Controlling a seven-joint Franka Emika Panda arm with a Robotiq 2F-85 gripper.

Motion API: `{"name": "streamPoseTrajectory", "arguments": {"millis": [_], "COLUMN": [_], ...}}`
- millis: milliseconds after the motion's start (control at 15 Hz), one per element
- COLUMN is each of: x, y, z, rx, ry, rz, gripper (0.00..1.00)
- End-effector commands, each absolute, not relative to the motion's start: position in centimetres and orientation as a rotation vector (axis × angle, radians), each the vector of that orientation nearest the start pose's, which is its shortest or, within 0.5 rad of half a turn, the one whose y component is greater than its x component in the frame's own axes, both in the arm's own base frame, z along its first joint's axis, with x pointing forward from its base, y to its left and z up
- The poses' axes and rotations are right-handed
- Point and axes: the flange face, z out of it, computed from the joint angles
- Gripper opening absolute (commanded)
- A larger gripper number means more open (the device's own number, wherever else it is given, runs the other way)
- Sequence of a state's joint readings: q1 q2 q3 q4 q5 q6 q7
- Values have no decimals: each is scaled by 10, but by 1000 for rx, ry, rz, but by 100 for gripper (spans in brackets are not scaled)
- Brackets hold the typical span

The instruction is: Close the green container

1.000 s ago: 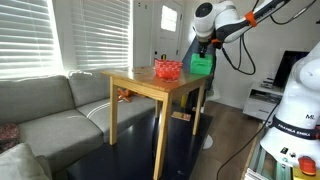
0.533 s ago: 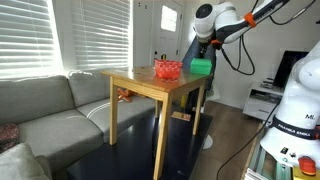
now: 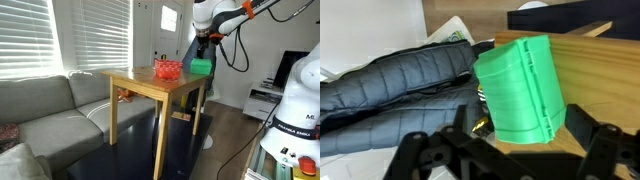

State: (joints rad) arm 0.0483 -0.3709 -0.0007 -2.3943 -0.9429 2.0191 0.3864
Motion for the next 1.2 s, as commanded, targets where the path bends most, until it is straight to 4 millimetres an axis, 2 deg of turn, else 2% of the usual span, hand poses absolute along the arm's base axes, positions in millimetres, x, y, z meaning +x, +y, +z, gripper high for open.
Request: {"name": "streamPoseTrajectory", "arguments": {"millis": [0,267,600,667,733,1133], "x": [436,430,431,427,427,429], "y": [-7,14,25,22,22,21], "z": [511,547,586,570,576,571], "rx": [2469,2655,2816,2754,2760,2758], "ry": [96,80,119,78,80,80], "rz": [156,110,-5,41,47,31], "gripper": [100,100,100,100,100,100]}}
